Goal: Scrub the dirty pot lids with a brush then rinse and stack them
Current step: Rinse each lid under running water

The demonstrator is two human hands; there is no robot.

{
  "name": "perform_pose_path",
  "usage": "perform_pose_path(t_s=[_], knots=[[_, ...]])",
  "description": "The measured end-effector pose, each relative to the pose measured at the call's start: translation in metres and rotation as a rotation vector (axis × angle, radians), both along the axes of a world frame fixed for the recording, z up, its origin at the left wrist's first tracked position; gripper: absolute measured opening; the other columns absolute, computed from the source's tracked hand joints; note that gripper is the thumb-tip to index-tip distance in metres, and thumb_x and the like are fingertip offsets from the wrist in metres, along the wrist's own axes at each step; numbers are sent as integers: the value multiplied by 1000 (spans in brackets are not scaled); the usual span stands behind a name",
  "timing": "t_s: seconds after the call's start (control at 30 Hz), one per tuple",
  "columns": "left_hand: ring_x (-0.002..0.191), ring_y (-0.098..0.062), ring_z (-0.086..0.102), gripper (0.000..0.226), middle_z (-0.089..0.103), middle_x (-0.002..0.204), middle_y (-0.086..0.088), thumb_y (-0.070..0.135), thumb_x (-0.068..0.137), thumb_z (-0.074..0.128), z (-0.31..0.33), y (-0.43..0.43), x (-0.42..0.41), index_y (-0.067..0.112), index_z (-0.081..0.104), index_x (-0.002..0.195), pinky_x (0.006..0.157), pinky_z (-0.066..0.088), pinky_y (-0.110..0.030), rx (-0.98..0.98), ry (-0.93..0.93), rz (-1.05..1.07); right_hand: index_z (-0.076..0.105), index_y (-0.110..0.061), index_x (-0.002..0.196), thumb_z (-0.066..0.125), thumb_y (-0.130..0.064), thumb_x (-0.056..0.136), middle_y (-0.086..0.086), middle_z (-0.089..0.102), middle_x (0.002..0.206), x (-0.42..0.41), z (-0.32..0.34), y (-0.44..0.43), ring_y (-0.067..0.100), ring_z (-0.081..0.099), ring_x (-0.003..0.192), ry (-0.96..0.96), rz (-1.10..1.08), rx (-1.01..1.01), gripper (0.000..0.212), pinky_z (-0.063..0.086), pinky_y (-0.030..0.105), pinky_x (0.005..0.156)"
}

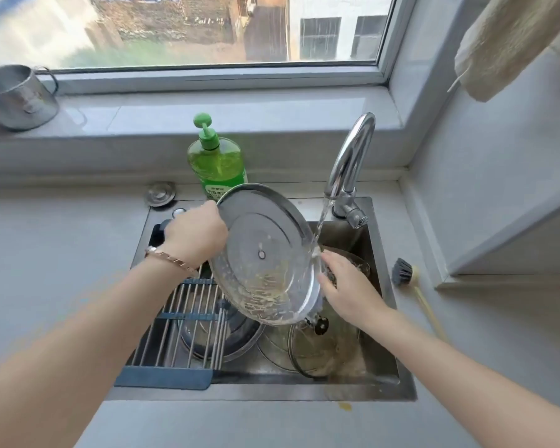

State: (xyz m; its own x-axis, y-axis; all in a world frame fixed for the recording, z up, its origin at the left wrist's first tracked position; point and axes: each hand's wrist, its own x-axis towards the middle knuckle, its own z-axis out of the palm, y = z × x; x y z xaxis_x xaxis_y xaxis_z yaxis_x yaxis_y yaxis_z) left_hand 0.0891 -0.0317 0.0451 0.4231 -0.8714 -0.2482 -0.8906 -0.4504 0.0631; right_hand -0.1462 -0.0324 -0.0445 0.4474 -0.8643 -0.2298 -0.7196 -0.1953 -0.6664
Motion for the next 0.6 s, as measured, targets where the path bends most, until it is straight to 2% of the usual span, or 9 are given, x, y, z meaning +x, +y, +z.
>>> perform_pose_path(t_s=[0.1, 0.2, 0.27, 0.33, 0.37, 0.43, 0.5, 0.6], knots=[[91, -38, 56, 13, 59, 98, -24, 10, 97, 30, -31, 12, -10, 4, 41, 101, 74, 41, -41, -146, 285, 51, 12, -14, 150, 36, -33, 100, -2, 10, 158, 14, -5, 3, 10, 7, 145, 48, 82, 24, 59, 6, 25, 115], [72, -32, 55, 21, 57, 78, -14, 21, 102, 29, -56, 25, -26, 5, 42, 95, 63, 41, -39, -268, 458, 154, -5, -11, 150, 25, -48, 99, 7, -12, 158, 23, -21, -3, 19, -11, 145, 290, 27, 91, 70, -4, 35, 117], [70, -26, 50, 23, 51, 77, -7, 20, 102, 30, -67, 28, -38, 5, 43, 92, 57, 36, -34, -288, 578, 254, -13, -9, 148, 18, -56, 96, 10, -22, 155, 26, -29, -13, 22, -21, 143, 428, -55, 42, 76, -12, 38, 115], [70, -21, 48, 21, 49, 80, -6, 18, 102, 33, -77, 31, -51, 4, 45, 91, 56, 35, -30, -319, 678, 314, -14, -10, 147, 11, -60, 94, 11, -23, 154, 37, -33, -23, 23, -22, 142, 464, -85, -63, 77, -14, 39, 115], [70, -23, 49, 22, 51, 79, -6, 18, 102, 34, -82, 32, -58, 4, 47, 91, 59, 38, -33, -336, 716, 312, -12, -11, 148, 7, -62, 92, 11, -23, 154, 45, -34, -28, 23, -21, 143, 447, -59, -113, 78, -15, 39, 114], [70, -25, 51, 24, 54, 76, -7, 19, 101, 36, -90, 32, -70, 2, 50, 90, 66, 42, -38, -351, 759, 300, -5, -10, 149, -4, -62, 81, 11, -16, 156, 62, -34, -32, 23, -15, 144, 345, 48, -197, 86, -16, 36, 113], [69, -23, 49, 27, 53, 73, -5, 18, 100, 38, -95, 29, -72, 2, 50, 82, 68, 40, -39, -386, 769, 326, 0, -12, 149, -8, -62, 78, 7, -12, 156, 67, -32, -27, 20, -13, 145, 263, 257, -242, 87, -15, 35, 115], [62, -17, 44, 31, 47, 67, -2, 19, 100, 39, -97, 26, -61, 10, 46, 71, 63, 34, -35, -455, 784, 370, -13, -24, 145, -13, -67, 77, -5, -24, 150, 40, -31, -14, 12, -25, 139, 262, 660, -237, 80, -18, 31, 114]])
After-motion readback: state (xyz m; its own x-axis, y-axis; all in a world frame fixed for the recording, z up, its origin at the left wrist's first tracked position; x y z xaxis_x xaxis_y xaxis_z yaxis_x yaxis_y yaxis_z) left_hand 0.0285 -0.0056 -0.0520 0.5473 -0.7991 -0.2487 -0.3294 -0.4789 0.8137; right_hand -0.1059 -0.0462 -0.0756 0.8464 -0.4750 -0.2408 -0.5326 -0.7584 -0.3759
